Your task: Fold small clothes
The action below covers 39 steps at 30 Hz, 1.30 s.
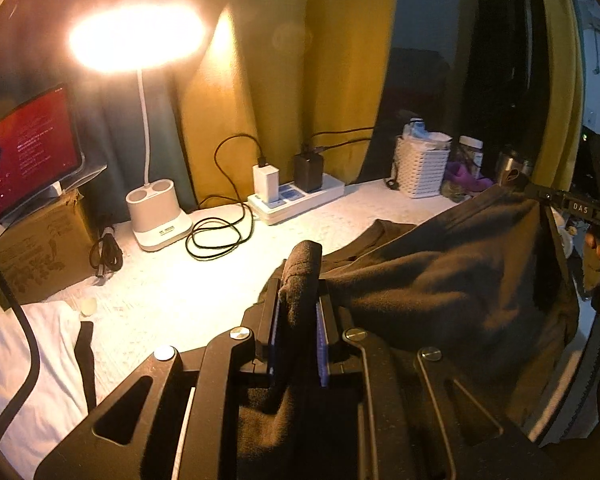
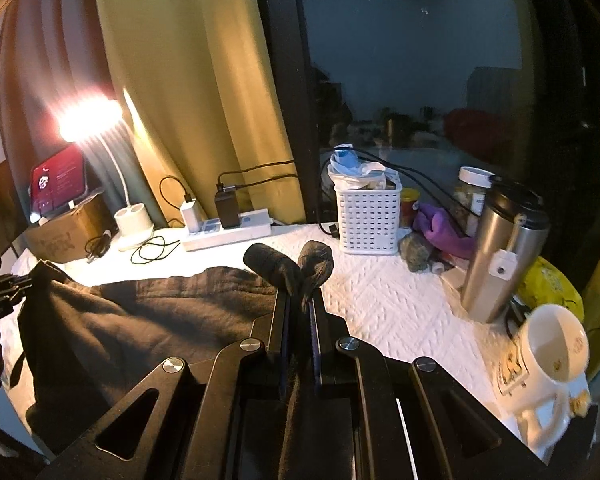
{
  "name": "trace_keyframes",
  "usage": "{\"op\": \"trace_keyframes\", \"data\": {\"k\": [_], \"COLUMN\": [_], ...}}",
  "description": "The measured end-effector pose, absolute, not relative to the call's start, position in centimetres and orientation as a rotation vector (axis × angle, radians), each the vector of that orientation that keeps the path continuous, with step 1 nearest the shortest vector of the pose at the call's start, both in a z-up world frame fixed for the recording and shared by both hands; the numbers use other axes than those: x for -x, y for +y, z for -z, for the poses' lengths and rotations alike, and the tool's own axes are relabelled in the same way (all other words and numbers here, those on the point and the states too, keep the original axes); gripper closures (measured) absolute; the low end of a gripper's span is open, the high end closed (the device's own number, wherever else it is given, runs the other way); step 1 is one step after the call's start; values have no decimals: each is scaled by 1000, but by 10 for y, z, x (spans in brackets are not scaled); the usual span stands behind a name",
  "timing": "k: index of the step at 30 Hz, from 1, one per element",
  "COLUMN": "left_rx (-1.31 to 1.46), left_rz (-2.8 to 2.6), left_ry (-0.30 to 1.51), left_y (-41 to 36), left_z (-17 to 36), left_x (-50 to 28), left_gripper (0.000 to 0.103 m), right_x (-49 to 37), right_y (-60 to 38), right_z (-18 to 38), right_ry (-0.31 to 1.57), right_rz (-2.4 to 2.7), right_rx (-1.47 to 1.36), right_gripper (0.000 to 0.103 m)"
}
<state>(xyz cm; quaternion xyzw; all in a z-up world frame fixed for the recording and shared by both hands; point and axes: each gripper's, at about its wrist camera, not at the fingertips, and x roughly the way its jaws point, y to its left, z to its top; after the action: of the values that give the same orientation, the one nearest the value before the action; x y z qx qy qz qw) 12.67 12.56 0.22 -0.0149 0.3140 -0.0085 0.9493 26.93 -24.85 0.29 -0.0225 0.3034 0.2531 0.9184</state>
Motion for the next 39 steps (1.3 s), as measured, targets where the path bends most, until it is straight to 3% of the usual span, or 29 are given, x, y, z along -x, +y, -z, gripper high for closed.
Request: {"op": "trace_keyframes", "data": {"k": [19,32,39], "left_rx": [86,169,162], "left_rz": [-35,-72,-105], "left_ry": [788,919,897], "left_y": [168,186,201], "left_z": [67,102,86], "left_x": [-187,-169,-165], "left_gripper": [90,86,86], "right_x": [-372,-382,-370], "right_y": [-198,-191,-200], "right_z": [78,117,117], "right_ry": [778,867,881], "right_rz": [-513,-425,-385], "right_rx": [66,158,179], "right_gripper": [94,94,94]}}
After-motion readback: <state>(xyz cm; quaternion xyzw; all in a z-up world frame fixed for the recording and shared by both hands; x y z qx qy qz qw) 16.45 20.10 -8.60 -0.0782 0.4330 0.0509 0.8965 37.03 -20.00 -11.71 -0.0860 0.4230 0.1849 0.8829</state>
